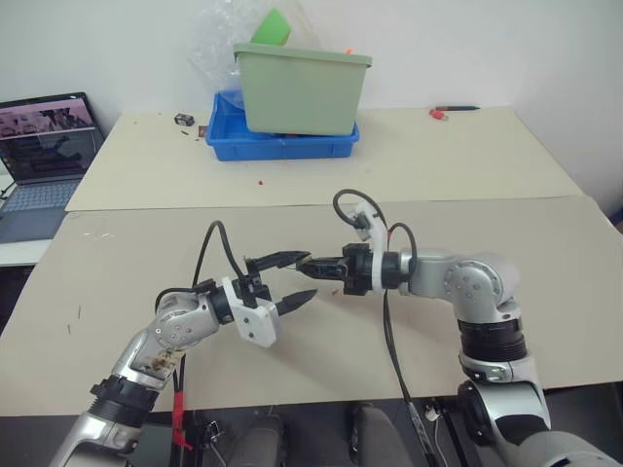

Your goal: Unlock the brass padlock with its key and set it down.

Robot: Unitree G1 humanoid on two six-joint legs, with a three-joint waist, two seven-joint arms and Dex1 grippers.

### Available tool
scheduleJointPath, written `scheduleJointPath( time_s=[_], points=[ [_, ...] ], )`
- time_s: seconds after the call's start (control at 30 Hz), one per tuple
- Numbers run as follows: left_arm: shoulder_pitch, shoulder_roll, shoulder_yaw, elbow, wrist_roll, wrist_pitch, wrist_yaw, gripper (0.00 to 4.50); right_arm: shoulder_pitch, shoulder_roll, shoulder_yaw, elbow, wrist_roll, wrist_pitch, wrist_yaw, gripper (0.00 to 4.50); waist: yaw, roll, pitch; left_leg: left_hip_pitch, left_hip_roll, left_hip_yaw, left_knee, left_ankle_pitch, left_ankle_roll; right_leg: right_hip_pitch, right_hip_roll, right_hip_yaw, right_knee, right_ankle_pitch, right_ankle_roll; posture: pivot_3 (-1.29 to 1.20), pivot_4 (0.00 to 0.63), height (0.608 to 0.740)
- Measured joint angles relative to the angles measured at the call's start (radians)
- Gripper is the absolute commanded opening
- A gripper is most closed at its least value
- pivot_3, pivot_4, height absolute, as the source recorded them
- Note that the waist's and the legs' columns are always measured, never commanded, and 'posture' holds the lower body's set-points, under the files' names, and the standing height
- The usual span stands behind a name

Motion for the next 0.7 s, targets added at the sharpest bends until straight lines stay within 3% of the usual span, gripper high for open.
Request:
scheduleJointPath(
  time_s=[0.17, 0.27, 0.33, 0.47, 0.67, 0.7],
  points=[
    [0.002, 0.007, 0.003, -0.004, -0.045, 0.023, -0.021, 4.16, 0.0, -0.001, -0.006, 0.0, -0.004, -0.001, -0.008, 0.09, -0.002, 0.0, 0.0, 0.0, 0.0, 0.0, 0.0, 0.0, 0.0, 0.0, 0.0, 0.0, 0.0, 0.0, 0.0, 0.0, 0.15, 0.74],
    [0.046, 0.05, 0.007, -0.063, -0.223, 0.139, -0.106, 4.16, 0.01, -0.024, -0.006, 0.003, -0.013, -0.014, -0.002, 0.09, -0.005, 0.0, 0.0, 0.0, 0.0, 0.0, 0.0, 0.0, 0.0, 0.0, 0.0, 0.0, 0.0, 0.0, 0.0, 0.0, 0.15, 0.74],
    [0.083, 0.089, 0.01, -0.131, -0.424, 0.379, -0.189, 4.16, 0.024, -0.06, -0.008, 0.008, -0.021, -0.023, 0.011, 0.09, -0.007, 0.0, 0.0, 0.0, 0.0, 0.0, 0.0, 0.0, 0.001, 0.0, 0.0, 0.0, 0.0, 0.0, 0.0, 0.0, 0.15, 0.74],
    [0.08, 0.134, 0.038, -0.226, -0.733, 0.831, -0.238, 3.03, 0.031, -0.087, -0.008, 0.011, -0.02, -0.034, 0.035, 0.09, -0.008, 0.0, 0.0, 0.001, 0.0, -0.001, 0.0, 0.0, 0.001, 0.001, 0.001, 0.0, 0.0, -0.001, 0.001, 0.0, 0.15, 0.74],
    [0.06, 0.15, 0.07, -0.3, -0.926, 1.16, -0.264, 0.77, 0.039, -0.106, -0.008, 0.006, -0.018, -0.034, 0.058, 0.09, -0.016, 0.0, 0.0, 0.001, 0.0, 0.0, 0.0, 0.0, 0.001, 0.001, 0.002, 0.001, 0.0, -0.001, 0.001, 0.0, 0.15, 0.74],
    [0.057, 0.149, 0.072, -0.308, -0.951, 1.196, -0.264, 0.77, 0.042, -0.108, -0.008, 0.002, -0.018, -0.035, 0.058, 0.09, -0.017, 0.0, 0.0, 0.001, 0.0, 0.0, 0.0, 0.0, 0.001, 0.001, 0.002, 0.001, 0.0, -0.001, 0.001, 0.0, 0.15, 0.74]
  ],
)
